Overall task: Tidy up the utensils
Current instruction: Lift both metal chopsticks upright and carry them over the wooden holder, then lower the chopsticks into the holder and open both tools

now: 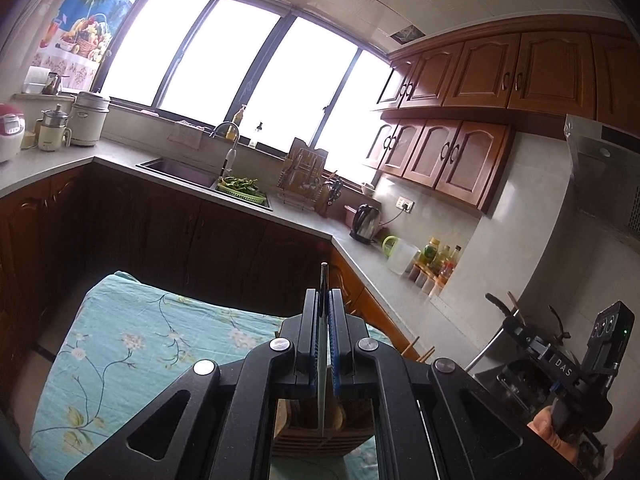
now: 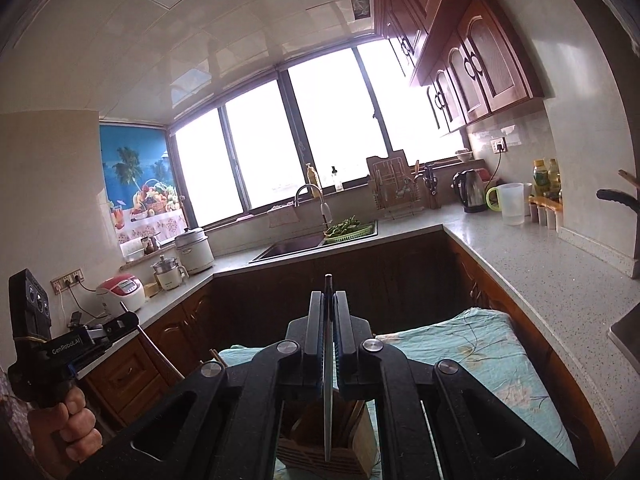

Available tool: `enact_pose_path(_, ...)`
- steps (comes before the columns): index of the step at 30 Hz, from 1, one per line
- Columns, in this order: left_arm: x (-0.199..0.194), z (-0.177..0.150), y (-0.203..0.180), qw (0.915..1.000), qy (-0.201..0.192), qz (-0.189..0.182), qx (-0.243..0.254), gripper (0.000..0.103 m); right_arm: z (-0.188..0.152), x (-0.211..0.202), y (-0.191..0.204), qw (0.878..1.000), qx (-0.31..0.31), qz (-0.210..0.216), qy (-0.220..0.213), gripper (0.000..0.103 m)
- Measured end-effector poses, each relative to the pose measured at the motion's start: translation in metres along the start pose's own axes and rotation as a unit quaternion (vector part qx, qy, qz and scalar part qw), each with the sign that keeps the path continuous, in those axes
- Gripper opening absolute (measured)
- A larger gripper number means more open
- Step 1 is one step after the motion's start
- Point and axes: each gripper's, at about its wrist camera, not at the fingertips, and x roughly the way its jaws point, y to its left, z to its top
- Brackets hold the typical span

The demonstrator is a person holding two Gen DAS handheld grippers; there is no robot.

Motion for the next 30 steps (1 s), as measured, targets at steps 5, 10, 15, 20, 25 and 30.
enact_pose_path(5,0.031,-0.014,0.005,0.9999,-0.007,0.010,-0.010,0.002,-0.003,0.020,-0.007,1.000,-0.004,-0.018,-0.006,0.004)
enact_pose_path(10,0.057,-0.036,0.008,0.9995,-0.003,0.029,-0.010,0.002,-0.025,0.035,-0.015,1.000,0.005,-0.027,0.002,0.004)
enact_pose_path(15,0.083,-0.057,0.007,0.9992,0.022,0.033,-0.010,0.002,-0.051,0.051,-0.020,0.999,0.015,-0.029,0.028,0.004)
enact_pose_path(20,0.104,-0.066,0.006,0.9985,0.044,0.033,-0.005,0.003,-0.068,0.065,-0.024,0.998,0.022,-0.028,0.058,0.004)
enact_pose_path(25,0.119,-0.060,0.011,0.9977,0.063,0.027,0.002,0.003,-0.076,0.071,-0.025,0.996,0.019,-0.029,0.078,0.004)
enact_pose_path(30,0.122,-0.052,0.014,0.9973,0.067,0.028,0.010,0.003,-0.074,0.075,-0.030,0.995,0.023,-0.034,0.090,0.005)
